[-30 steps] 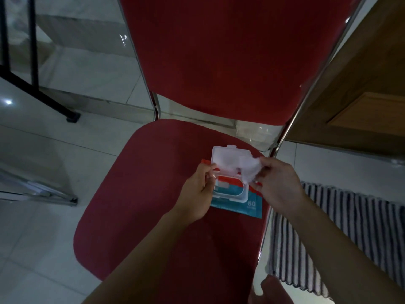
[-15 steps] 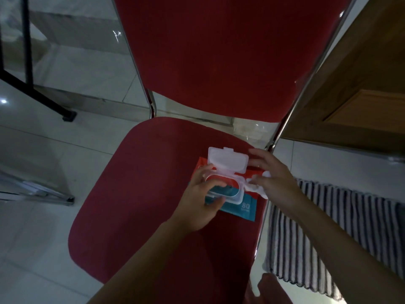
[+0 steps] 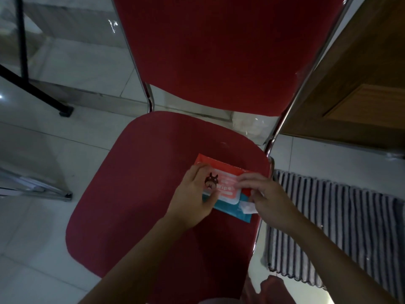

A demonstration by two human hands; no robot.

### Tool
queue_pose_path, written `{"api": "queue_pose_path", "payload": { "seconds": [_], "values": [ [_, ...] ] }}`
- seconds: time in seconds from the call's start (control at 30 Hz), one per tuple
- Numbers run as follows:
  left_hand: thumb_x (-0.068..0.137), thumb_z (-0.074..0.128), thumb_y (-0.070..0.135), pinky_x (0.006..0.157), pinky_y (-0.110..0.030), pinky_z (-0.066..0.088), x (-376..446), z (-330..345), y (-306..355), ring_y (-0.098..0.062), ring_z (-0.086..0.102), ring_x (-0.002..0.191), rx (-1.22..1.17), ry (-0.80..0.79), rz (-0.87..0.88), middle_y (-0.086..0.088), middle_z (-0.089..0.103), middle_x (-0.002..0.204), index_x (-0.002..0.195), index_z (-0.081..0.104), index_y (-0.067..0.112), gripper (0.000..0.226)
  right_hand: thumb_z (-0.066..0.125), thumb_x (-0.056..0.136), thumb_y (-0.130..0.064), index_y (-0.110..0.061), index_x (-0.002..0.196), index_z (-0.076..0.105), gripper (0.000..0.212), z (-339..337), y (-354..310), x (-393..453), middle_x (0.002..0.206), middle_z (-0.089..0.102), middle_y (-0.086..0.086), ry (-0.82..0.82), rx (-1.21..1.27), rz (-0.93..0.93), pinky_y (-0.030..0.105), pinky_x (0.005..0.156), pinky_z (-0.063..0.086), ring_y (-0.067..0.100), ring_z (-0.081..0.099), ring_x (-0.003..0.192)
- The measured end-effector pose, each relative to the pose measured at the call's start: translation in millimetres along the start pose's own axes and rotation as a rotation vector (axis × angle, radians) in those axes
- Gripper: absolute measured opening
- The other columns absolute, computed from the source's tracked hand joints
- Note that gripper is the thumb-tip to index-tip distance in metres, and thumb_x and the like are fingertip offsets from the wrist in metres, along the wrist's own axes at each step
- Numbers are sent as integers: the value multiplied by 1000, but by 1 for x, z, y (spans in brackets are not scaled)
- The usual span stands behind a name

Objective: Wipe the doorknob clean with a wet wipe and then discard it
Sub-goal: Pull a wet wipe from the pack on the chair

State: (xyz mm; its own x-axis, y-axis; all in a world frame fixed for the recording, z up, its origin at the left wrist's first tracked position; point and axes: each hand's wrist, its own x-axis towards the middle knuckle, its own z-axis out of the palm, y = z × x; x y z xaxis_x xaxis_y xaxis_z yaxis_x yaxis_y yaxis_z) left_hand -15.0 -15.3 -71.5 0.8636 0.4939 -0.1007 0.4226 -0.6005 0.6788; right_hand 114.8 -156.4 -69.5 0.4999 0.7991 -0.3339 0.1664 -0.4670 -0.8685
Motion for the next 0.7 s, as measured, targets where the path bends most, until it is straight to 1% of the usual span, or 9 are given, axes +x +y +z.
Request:
{"api": "queue_pose_path", "payload": {
  "seconds": [0.07, 0.1, 0.2, 0.3, 0.43, 0.53, 0.6, 0.67, 0.7],
  "values": [
    [84, 58, 24, 99, -24, 36, 1, 1, 0, -19, 42, 125, 120, -64, 70, -6, 47, 134, 127, 47, 12, 46, 35, 78, 22, -10, 100, 68, 51, 1, -1, 0, 116, 56, -2, 4, 1, 7, -4, 77, 34, -5, 49, 103],
    [84, 55, 27, 98, -28, 39, 2, 1, 0, -22, 44, 124, 171, -69, 105, -8, 49, 134, 125, 49, 11, 44, 35, 78, 21, -10, 101, 68, 51, 1, -1, 0, 116, 57, -2, 8, 6, 16, -4, 78, 34, -6, 49, 103],
    [81, 56, 26, 88, -39, 51, 6, 1, 3, -26, 53, 115, 275, -63, 158, -10, 55, 126, 117, 53, 10, 39, 41, 78, 19, -10, 102, 67, 45, 0, -6, -2, 112, 57, -2, 28, 34, 38, -3, 77, 36, -3, 51, 100],
    [82, 60, 22, 87, -37, 49, 9, -2, 9, -21, 49, 114, 276, -82, 101, -4, 52, 126, 119, 51, 13, 39, 39, 83, 15, -11, 108, 64, 43, 1, -11, -3, 111, 55, -2, 47, 33, 75, -6, 70, 34, 8, 51, 102],
    [84, 57, 24, 87, -36, 47, 19, -4, 25, -20, 45, 117, 397, -152, 15, -1, 47, 126, 121, 44, 16, 40, 37, 87, 8, -16, 114, 61, 43, 1, -21, -11, 114, 54, 0, 78, 10, 126, -7, 63, 35, 11, 50, 101],
    [86, 56, 22, 94, -40, 46, 26, -8, 43, -23, 42, 121, 490, -242, -93, -6, 43, 131, 128, 40, 13, 46, 39, 86, 6, -18, 110, 62, 41, -6, -37, -23, 112, 58, -1, 115, 26, 123, -5, 67, 36, 11, 52, 104],
    [87, 55, 20, 93, -38, 47, 28, -15, 59, -26, 49, 116, 338, -259, -137, -11, 49, 128, 125, 45, 8, 41, 40, 84, 8, -20, 103, 63, 41, -17, -50, -32, 107, 62, -1, 155, 41, 112, 3, 75, 38, 12, 55, 104],
    [89, 51, 12, 83, -27, 47, 23, -27, 82, -24, 58, 104, -6, -280, -144, -14, 60, 116, 117, 54, 4, 29, 40, 83, 8, -21, 100, 62, 40, -31, -65, -41, 100, 63, -3, 202, 53, 102, 10, 78, 40, 11, 57, 100],
    [90, 49, 7, 76, -19, 45, 17, -36, 97, -16, 61, 96, -181, -310, -140, -12, 64, 107, 113, 57, 2, 24, 41, 84, 7, -20, 100, 62, 39, -37, -75, -47, 97, 63, -3, 219, 55, 99, 15, 79, 44, 12, 57, 98]
  ]
}}
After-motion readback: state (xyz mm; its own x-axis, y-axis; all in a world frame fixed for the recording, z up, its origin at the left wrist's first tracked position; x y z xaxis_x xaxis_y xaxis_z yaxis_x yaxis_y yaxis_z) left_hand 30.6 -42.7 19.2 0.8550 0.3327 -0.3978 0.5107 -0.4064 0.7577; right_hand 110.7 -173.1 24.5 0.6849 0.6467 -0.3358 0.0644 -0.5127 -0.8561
